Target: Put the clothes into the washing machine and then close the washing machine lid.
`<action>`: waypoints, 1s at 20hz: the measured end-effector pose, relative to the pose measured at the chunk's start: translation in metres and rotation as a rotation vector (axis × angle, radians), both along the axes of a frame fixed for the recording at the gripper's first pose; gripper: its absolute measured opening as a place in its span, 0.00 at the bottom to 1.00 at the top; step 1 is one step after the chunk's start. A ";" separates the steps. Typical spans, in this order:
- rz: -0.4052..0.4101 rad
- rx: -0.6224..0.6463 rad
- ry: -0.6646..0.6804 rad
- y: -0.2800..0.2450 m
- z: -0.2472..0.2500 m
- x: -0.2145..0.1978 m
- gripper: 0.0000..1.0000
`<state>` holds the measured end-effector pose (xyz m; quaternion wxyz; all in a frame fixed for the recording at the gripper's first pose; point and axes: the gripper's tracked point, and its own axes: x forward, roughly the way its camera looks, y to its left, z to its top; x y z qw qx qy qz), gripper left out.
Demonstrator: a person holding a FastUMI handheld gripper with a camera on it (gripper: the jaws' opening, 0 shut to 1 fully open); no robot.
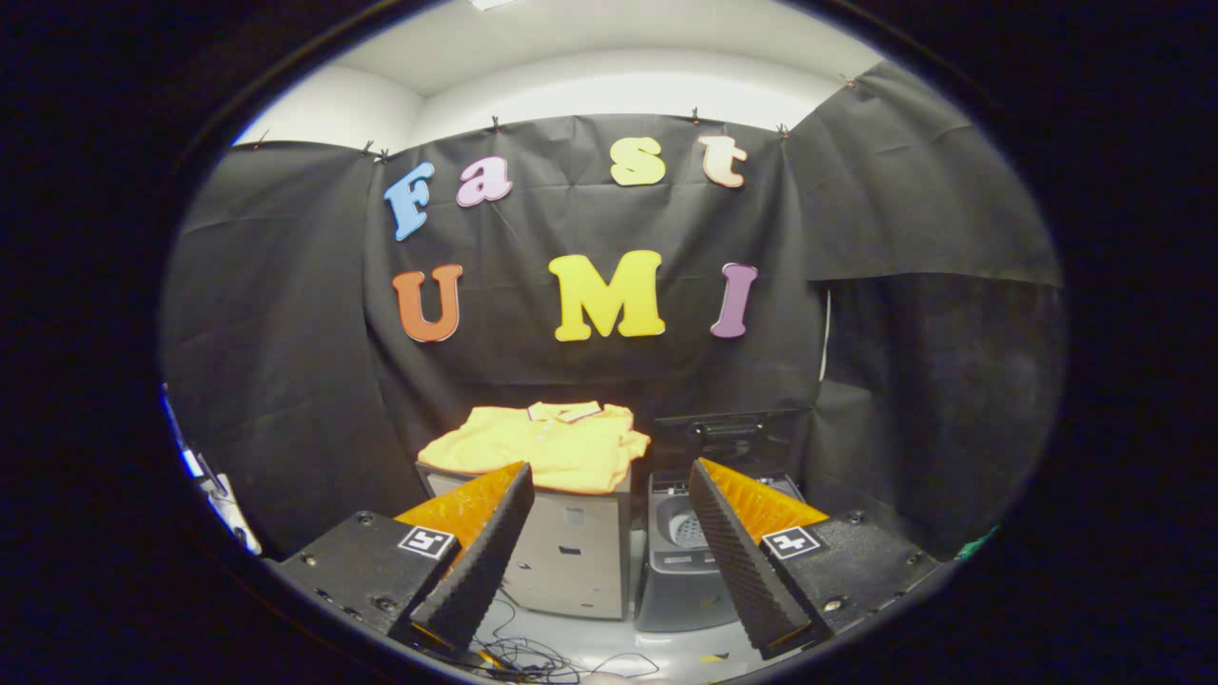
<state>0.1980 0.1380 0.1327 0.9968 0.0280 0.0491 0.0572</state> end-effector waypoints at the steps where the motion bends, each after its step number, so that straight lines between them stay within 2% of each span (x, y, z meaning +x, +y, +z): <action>1: 0.012 0.001 0.009 0.011 0.006 0.019 1.00; 6: 0.045 0.029 0.086 0.067 0.016 0.125 1.00; 12: 0.046 0.037 0.248 0.121 -0.012 0.244 1.00; 16: 0.030 0.017 0.344 0.142 -0.050 0.305 1.00; 20: 0.017 -0.020 0.435 0.155 -0.089 0.344 1.00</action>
